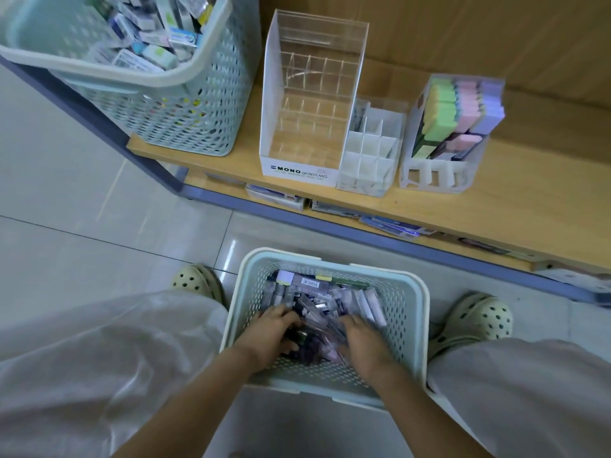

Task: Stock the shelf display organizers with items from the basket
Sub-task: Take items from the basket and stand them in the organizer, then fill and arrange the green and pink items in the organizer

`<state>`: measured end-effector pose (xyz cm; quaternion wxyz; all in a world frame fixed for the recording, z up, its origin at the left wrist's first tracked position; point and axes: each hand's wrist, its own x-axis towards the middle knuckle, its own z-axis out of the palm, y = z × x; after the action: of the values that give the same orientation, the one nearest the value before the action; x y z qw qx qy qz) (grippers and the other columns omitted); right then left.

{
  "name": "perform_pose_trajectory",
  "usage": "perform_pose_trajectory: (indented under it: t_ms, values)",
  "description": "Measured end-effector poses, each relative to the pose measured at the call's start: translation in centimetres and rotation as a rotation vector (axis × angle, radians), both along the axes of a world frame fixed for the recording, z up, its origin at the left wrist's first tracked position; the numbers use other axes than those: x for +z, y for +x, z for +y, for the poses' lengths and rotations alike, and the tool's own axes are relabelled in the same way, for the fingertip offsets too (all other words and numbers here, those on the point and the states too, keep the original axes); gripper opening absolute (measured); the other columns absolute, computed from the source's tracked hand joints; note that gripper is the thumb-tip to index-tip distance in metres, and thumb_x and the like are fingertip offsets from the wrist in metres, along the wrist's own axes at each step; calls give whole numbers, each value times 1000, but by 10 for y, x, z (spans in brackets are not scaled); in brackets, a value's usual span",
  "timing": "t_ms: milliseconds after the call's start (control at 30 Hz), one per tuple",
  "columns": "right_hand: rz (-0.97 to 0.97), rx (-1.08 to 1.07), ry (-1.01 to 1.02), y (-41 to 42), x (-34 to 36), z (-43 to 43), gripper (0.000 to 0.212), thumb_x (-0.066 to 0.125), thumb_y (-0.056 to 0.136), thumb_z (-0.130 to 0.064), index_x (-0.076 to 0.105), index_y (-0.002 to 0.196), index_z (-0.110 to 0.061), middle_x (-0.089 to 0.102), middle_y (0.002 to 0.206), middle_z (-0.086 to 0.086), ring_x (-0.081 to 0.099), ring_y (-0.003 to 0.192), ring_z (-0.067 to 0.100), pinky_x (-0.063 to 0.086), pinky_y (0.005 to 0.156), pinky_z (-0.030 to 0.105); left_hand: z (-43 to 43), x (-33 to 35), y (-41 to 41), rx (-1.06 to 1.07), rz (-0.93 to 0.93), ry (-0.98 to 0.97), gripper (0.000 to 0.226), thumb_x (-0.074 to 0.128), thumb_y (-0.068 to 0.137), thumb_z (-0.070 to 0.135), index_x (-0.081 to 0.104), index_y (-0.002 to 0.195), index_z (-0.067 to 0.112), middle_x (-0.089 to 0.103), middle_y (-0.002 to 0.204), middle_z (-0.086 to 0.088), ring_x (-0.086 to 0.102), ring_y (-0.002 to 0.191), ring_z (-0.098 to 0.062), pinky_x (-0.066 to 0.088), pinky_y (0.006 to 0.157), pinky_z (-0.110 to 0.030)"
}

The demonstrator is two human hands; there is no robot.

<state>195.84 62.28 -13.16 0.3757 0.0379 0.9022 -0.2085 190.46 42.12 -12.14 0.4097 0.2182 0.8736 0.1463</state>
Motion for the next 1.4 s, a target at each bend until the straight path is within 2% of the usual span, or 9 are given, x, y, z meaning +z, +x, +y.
perform_pose_trajectory:
  t_ms: [167,333,467,600,733,867,1000,1200,1400]
  values:
    - [18,-45,62,-10,11,11,24,42,96,-9,50,119,-9,59,118,9,59,104,24,42,76,28,1,5,-5,-156,39,-85,46,47,94,41,42,135,22,36,147,3,29,134,-17,21,108,-34]
    - [36,-118,27,-17,34,24,22,40,100,-20,50,115,-9,66,107,14,62,96,29,40,69,29,7,18,-9,-265,78,-165,44,37,99,39,37,135,15,35,143,-7,29,132,-23,24,107,-39]
    - [127,-190,-18,-24,55,27,25,40,100,-24,50,117,-9,66,105,14,62,95,31,38,67,31,12,35,-11,26,24,17,39,37,100,37,38,130,12,54,121,-10,50,112,-24,37,96,-35]
    - [184,-298,-130,-35,82,24,23,41,100,-25,51,112,-8,58,71,1,56,69,23,30,55,30,18,55,-9,410,-31,247,39,45,97,34,44,126,9,63,108,-8,58,93,-16,44,82,-27]
    - [265,-422,-293,-41,113,15,13,43,100,-28,46,99,-15,52,66,-5,46,53,11,34,50,26,29,80,-5,841,-89,443,37,49,95,37,53,120,10,63,113,-4,57,104,-16,42,101,-36]
    - [230,-560,-517,-42,141,0,15,42,100,-25,44,85,-20,57,83,1,63,79,29,55,80,43,39,97,-4,1295,-364,654,65,56,83,58,52,122,6,66,109,-10,65,99,-24,53,87,-44]
    - [195,-540,-567,-41,160,-12,18,42,99,-31,48,106,-15,59,95,2,67,80,21,53,84,47,53,125,-5,1356,-532,835,32,42,100,29,55,113,2,68,70,-6,67,60,-18,54,53,-30]
    - [269,-509,-573,-34,186,-14,29,50,96,-27,57,123,-16,61,81,-5,64,69,16,58,74,34,63,157,1,1321,-552,881,36,38,101,28,53,121,2,67,90,-15,66,64,-20,53,49,-28]
    - [268,-449,-567,-32,211,-5,31,45,98,-28,58,116,-6,65,88,5,69,75,24,57,78,42,65,182,7,1216,-516,918,46,44,94,44,57,118,7,67,87,-11,63,68,-19,51,57,-30]
